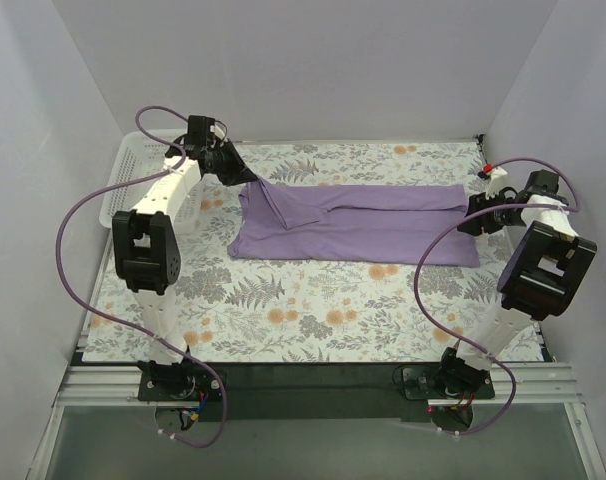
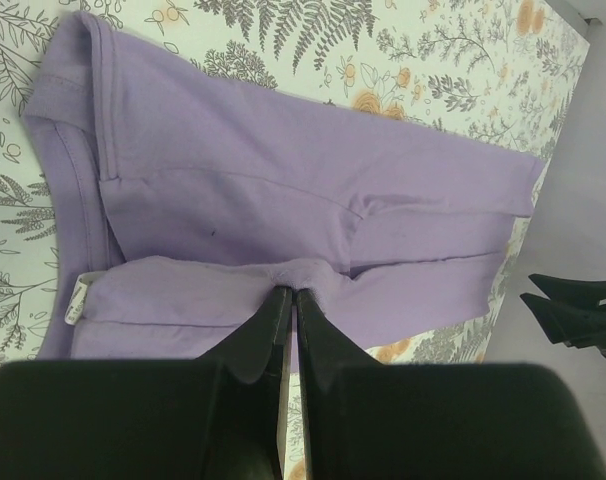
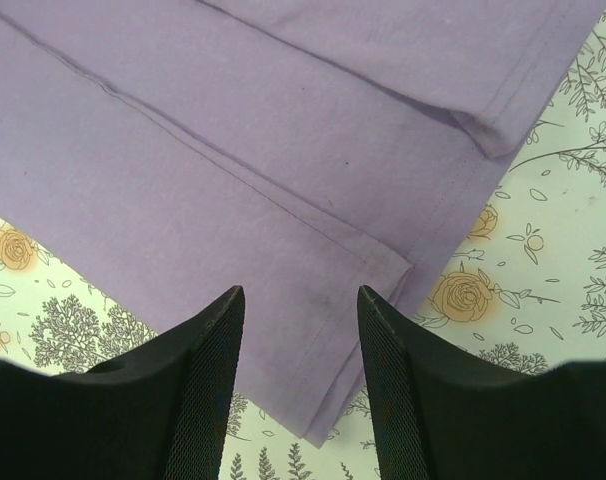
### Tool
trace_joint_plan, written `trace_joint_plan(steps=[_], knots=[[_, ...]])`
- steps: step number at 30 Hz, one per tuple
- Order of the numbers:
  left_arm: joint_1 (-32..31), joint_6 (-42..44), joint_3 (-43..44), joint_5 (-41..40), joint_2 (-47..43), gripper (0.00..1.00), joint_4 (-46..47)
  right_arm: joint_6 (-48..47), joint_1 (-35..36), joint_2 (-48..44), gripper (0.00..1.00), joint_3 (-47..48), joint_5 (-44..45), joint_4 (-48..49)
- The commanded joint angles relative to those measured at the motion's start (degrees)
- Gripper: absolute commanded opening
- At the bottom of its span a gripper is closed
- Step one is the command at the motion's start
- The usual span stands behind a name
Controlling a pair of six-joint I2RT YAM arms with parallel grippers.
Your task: Fold and stack the t-shirts
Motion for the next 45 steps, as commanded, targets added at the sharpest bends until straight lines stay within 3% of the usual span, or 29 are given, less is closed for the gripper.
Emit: trace_joint_plan(steps=[1, 18, 34, 35, 36, 39, 40, 45], knots=[[-0.12, 1.40, 4.35, 1.43, 0.59, 0.00, -1.71, 0.12, 0.22, -3.00, 0.56, -0.45, -1.89, 0.95], [-1.43, 1.31, 19.47, 0.38, 11.58, 0.00, -5.84, 0.21, 0.40, -3.61, 0.57, -1.42, -1.97, 1.48], [-2.49, 1.48, 22.73, -0.15, 15.54, 0.00, -5.76, -3.65, 3.12, -5.37, 0.57, -2.74, -3.99, -0.09], [-2.40, 1.83, 23.25, -0.24, 15.71, 0.05, -5.58, -4.27, 4.69, -5.81, 0.57, -2.82, -4.26, -1.06], [-2.40, 2.27, 23.61, -0.67, 15.71, 0.18, -5.58, -5.76, 5.75, -6.16, 0.57, -2.91, -4.17, -1.33], [-2.32, 4.46, 26.07, -2.34, 15.36, 0.39, -5.14, -7.79, 10.23, -8.17, 0.57, -3.44, -3.73, -2.12], [-2.23, 4.91, 26.77, -2.78, 15.01, 0.50, -4.88, -9.10, 11.55, -8.71, 0.57, -3.35, -3.56, -2.29], [-0.91, 8.51, 26.08, -8.49, 6.68, 0.58, -2.16, -15.17, 23.23, -13.54, 0.58, -3.70, -1.98, -3.35]])
